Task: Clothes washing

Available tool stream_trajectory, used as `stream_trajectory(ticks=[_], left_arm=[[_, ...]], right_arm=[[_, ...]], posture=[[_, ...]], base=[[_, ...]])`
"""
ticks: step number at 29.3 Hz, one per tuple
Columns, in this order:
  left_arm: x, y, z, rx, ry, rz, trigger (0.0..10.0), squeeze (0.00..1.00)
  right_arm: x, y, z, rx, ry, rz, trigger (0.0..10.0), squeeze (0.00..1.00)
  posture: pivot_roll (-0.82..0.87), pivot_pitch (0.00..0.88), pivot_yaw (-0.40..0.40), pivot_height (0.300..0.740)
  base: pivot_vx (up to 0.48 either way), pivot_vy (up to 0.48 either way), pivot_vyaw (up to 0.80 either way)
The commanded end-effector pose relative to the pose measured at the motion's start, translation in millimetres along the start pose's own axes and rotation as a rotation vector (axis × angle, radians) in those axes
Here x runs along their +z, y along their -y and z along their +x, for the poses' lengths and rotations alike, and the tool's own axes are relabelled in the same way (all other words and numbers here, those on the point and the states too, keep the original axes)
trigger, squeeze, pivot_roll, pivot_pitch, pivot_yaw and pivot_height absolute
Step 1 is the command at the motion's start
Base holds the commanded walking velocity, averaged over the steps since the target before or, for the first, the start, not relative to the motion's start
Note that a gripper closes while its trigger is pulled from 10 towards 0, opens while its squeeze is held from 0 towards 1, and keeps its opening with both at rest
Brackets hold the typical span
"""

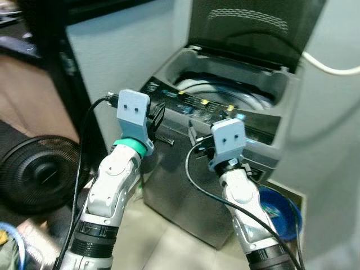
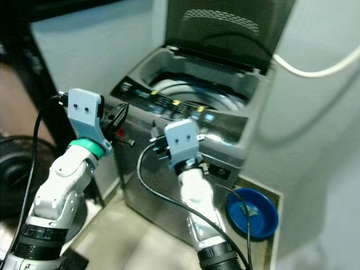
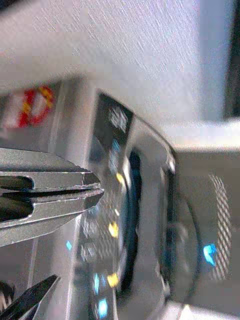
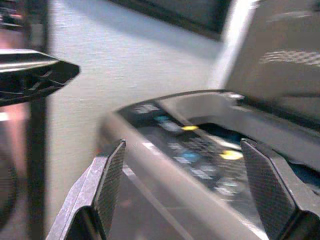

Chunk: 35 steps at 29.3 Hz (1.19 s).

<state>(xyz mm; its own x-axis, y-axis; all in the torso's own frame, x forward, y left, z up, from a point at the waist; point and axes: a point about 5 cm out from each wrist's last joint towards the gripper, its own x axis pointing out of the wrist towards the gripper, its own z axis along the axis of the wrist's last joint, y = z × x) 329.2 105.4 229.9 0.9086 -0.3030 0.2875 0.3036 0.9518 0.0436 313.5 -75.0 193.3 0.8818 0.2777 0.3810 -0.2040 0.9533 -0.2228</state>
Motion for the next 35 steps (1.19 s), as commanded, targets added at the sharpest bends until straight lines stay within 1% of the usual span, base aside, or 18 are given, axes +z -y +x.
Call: stream_trajectory(ticks=[1,8,11,12,14,15,16,18,19,20,22,24,25,26,28,29,31,35], left_arm=[[-12,1.2,-2.9,0.005,-0.062,-0.004,10.0,0.00],[-35,0.4,-13.9,0.018,-0.156,0.064,10.0,0.00],[-64,-1.3,-31.6,0.018,-0.259,0.087,10.0,0.00],[-64,-1.3,-31.6,0.018,-0.259,0.087,10.0,0.00],[-71,-2.3,-37.1,0.025,-0.289,0.091,10.0,0.00],[-80,-4.0,-43.3,0.031,-0.324,0.095,10.0,0.00],[-80,-4.0,-43.3,0.031,-0.324,0.095,10.0,0.00],[-107,-12.1,-61.5,0.067,-0.429,0.091,10.0,0.00],[-107,-12.1,-61.5,0.067,-0.429,0.091,10.0,0.00],[-117,-15.1,-69.1,0.081,-0.470,0.091,10.0,0.00],[-117,-15.1,-69.1,0.081,-0.470,0.091,10.0,0.00],[-151,-29.2,-97.7,0.146,-0.610,0.112,10.0,0.00],[-151,-29.2,-97.7,0.146,-0.610,0.112,10.0,0.00],[-163,-33.8,-110.4,0.164,-0.668,0.123,10.0,0.00],[-163,-33.8,-110.4,0.164,-0.668,0.123,10.0,0.00],[-171,-36.5,-120.3,0.176,-0.705,0.136,10.0,0.00],[-176,-36.6,-127.8,0.170,-0.729,0.140,10.0,0.00],[-176,-36.3,-129.2,0.174,-0.721,0.148,10.0,0.00]], right_arm=[[-9,-1.6,-4.7,0.028,-0.033,0.013,10.0,0.00],[-31,-2.9,-16.2,0.059,-0.120,0.058,10.0,0.00],[-72,8.7,-40.1,-0.019,-0.292,0.092,10.0,0.00],[-72,8.7,-40.1,-0.019,-0.292,0.092,10.0,0.00],[-83,12.7,-48.2,-0.046,-0.339,0.099,10.0,0.00],[-95,17.8,-57.9,-0.080,-0.392,0.106,10.0,0.00],[-95,17.8,-57.9,-0.080,-0.392,0.106,10.0,0.00],[-123,28.2,-86.0,-0.135,-0.534,0.121,10.0,0.00],[-123,28.2,-86.0,-0.135,-0.534,0.121,10.0,0.00],[-133,31.0,-97.0,-0.145,-0.583,0.123,10.0,0.00],[-133,31.0,-97.0,-0.145,-0.583,0.123,10.0,0.00],[-161,23.6,-138.5,-0.072,-0.767,0.079,10.0,0.00],[-161,23.6,-138.5,-0.072,-0.767,0.079,10.0,0.00],[-170,18.7,-156.3,-0.039,-0.838,0.068,10.0,0.00],[-170,18.7,-156.3,-0.039,-0.838,0.068,10.0,0.00],[-176,14.2,-169.6,-0.019,-0.886,0.067,10.0,0.00],[-179,9.5,-176.9,-0.008,-0.906,0.081,10.0,0.00],[-177,3.5,-170.6,0.009,-0.876,0.098,10.0,0.00]], posture=[[0.05,0.000,0.019,0.740],[0.05,0.000,0.019,0.740],[0.06,0.000,0.020,0.740],[0.06,0.000,0.020,0.740],[0.06,0.000,0.020,0.740],[0.06,0.000,0.020,0.740],[0.06,0.000,0.020,0.740],[0.06,0.000,0.023,0.740],[0.06,0.000,0.023,0.740],[0.06,0.000,0.023,0.740],[0.06,0.000,0.023,0.740],[0.06,0.000,0.025,0.740],[0.06,0.000,0.025,0.740],[0.06,0.000,0.025,0.740],[0.06,0.000,0.025,0.740],[0.07,0.000,0.022,0.740],[0.07,0.000,0.022,0.740],[0.07,0.000,0.022,0.740]], base=[[0.000,0.000,0.79],[0.000,0.000,0.79],[0.000,0.000,0.78],[0.000,0.000,0.77],[0.000,0.000,0.77],[0.000,0.000,0.77],[0.000,0.000,0.77],[0.000,0.000,0.77],[0.000,0.000,0.77],[0.000,0.000,0.77],[0.000,0.000,0.77],[0.000,0.000,0.77],[0.000,0.000,0.77],[0.000,0.000,0.77],[0.000,0.000,0.77],[0.000,0.000,0.77],[0.000,0.000,0.77],[0.000,0.000,0.77]])
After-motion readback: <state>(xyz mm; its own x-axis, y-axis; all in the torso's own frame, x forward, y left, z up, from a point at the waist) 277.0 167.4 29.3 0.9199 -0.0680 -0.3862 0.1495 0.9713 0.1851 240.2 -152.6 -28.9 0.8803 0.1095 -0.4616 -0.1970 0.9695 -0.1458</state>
